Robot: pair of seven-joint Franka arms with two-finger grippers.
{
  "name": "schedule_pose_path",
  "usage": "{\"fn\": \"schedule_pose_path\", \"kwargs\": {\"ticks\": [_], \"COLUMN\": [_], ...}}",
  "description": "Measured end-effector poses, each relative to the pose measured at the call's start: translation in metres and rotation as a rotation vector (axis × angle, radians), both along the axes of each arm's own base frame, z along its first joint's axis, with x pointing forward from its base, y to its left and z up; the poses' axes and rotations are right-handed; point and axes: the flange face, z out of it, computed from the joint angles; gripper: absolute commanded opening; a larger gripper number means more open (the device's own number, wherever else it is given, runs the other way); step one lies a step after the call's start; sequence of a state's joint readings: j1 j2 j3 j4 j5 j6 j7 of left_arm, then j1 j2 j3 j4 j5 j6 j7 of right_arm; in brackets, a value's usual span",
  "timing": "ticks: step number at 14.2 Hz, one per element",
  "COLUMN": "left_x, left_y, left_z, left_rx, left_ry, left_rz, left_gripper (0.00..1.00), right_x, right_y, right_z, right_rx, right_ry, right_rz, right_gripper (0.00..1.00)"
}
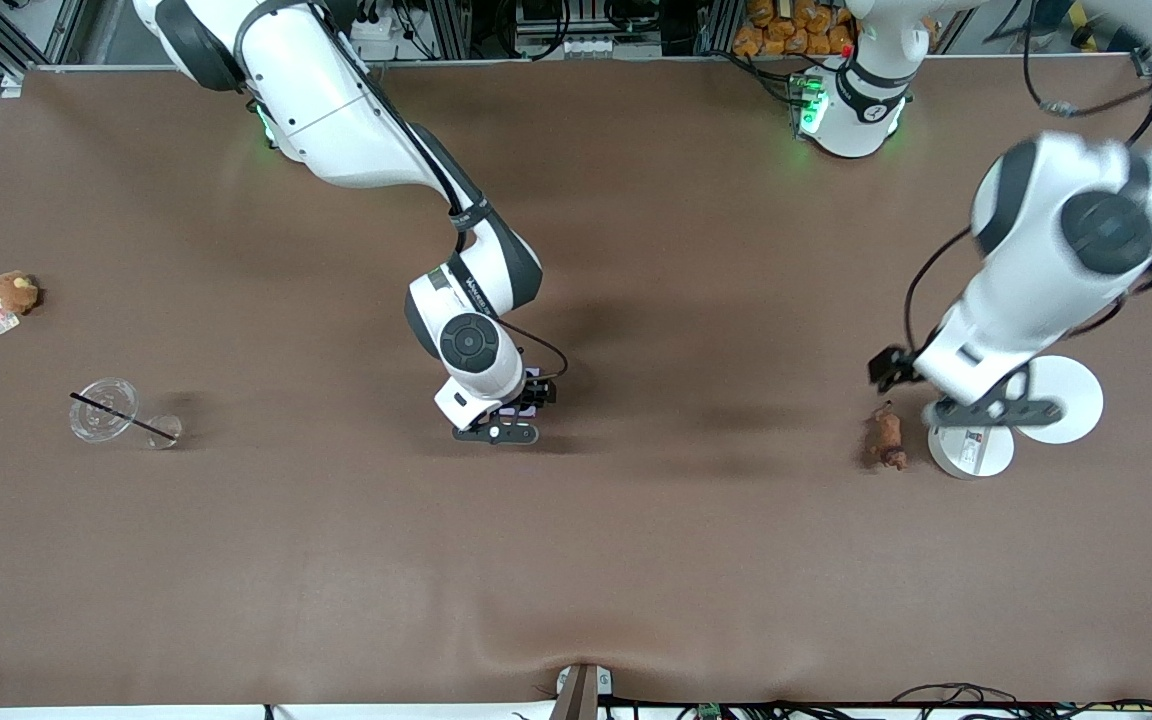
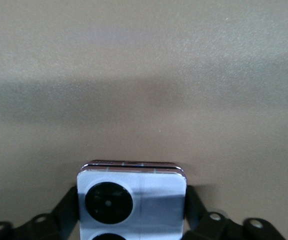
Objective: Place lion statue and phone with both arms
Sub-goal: 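Lower the lion beside the white lamp and open the left gripper, then carry the phone toward the glass cup while the left gripper withdraws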
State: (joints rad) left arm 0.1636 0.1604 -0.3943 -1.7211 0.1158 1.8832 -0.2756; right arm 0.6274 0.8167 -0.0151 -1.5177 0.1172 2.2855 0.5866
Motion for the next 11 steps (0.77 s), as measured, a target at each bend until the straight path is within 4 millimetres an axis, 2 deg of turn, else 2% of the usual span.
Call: {"fn": "schedule_pose_path", "kwargs": {"ticks": [2,4,6,8,11], "left_x": [-0.012,-0.017,-0.02,-0.023,-0.045], "left_y": [0.007,0.016,0.025,0.038,0.068], "left_z": [0.051,0.088,0.109,0.122,0.136], "left_rx": [0.004,0.008,0.003,-0.023,-0.049], "left_ry": [0.032,0.045,0.06,0.057,0.066], "left_rz": [0.026,0.039,0.02,-0.001,0.025], "left_gripper": [1.0,1.0,1.0,1.0,1.0], "right_x": [0.001,0.01,0.039,0.077,0.123], "right_y": [0.0,-0.008,-0.04,-0.101,-0.233], "right_z": [0.0,0.003,0.017,0.035,0.045], "right_rx": [0.003,0.003,-0.003,-0.023,-0.05], "right_ry": [-0.007,-0.03,-0.073,-0.111,-0.108], "right_rz": [-0.001,-0.016,-0.058,-0.05,-0.016], "right_gripper": [0.03,0.01,0.0,0.0,0.0]}}
